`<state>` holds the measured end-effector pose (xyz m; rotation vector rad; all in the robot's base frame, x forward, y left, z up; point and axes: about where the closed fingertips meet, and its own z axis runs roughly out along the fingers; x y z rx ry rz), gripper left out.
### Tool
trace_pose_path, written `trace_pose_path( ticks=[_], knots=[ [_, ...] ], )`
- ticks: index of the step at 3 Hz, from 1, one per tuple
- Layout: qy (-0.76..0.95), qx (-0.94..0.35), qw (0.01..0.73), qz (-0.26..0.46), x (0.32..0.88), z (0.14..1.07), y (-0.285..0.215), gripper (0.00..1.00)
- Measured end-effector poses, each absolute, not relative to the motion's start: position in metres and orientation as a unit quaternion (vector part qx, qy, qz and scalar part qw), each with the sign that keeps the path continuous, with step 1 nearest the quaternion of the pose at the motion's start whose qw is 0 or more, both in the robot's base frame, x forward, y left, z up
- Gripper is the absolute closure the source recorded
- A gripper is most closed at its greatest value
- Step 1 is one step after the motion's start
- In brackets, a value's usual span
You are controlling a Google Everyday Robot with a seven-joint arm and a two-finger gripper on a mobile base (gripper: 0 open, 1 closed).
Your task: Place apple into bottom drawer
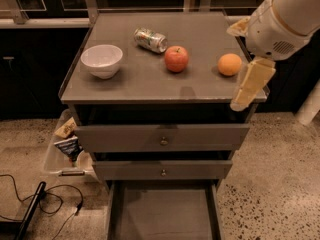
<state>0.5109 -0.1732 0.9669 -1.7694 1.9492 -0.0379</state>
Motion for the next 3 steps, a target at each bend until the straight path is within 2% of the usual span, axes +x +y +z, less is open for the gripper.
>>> trace_pose_path(
  ticks=[1,2,3],
  knots=[
    [0.690,-0.663,0.291,0.004,0.555,0.942,-0.167,0.00],
    [0.691,-0.662,0.290,0.003,0.558,0.941,-0.165,0.00],
    [0.697,-0.654,0.294,0.010,0.593,0.922,-0.162,0.00]
  ],
)
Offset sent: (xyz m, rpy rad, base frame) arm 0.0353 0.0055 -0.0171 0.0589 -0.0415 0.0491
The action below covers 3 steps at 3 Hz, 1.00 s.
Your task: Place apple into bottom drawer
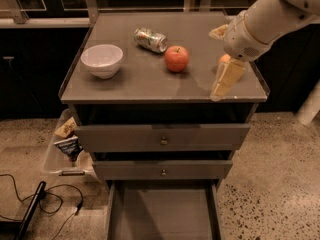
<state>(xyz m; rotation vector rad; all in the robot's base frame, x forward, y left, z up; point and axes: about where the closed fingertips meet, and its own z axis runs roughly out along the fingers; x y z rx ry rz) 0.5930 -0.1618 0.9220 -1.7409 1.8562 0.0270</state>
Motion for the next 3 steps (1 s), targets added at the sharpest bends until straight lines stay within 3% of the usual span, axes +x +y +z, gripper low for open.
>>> trace_pose_path(
  ticks=[3],
  knots=[
    [0.733,-0.566,0.350,0.144,0.675,0.890,-0.168,0.00]
  ],
)
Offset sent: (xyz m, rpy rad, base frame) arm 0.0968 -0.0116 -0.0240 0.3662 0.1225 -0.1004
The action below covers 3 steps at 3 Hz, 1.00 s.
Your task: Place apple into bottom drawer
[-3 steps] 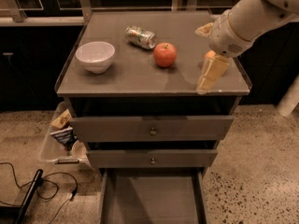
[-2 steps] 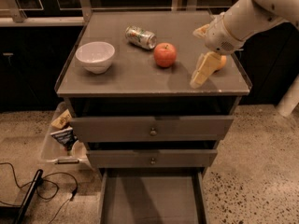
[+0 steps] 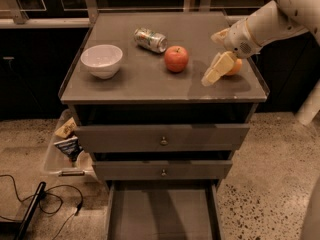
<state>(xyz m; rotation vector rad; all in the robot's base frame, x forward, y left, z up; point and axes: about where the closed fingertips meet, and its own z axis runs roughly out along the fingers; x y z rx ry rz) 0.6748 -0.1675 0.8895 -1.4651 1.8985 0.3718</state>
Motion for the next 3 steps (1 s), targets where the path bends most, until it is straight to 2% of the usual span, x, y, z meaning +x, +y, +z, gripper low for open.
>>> trace_pose_path(
  ticks=[1,3],
  knots=[
    [0.736,-0.549,0.356,0.170,0.690,0.883,-0.162,0.00],
    [0.719,-0.562,0.360,0.193,0.721,0.880,-0.120,0.00]
  ],
)
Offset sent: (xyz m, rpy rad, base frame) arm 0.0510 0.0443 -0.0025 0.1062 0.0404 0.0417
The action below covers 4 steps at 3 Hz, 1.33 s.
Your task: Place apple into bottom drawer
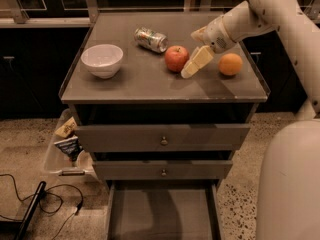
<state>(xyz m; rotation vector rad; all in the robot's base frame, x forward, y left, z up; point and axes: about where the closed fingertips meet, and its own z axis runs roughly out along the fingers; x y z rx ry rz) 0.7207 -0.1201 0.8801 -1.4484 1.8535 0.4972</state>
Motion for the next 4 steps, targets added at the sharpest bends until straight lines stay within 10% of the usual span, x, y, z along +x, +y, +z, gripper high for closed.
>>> trace_pose_path(
  ticks=[2,4],
  knots=[
    [0.713,-0.572,0.347,0.208,0.742,0.860,-0.086,0.00],
    [0.713,-0.572,0.347,0.209,0.743,0.860,-0.086,0.42]
  ],
)
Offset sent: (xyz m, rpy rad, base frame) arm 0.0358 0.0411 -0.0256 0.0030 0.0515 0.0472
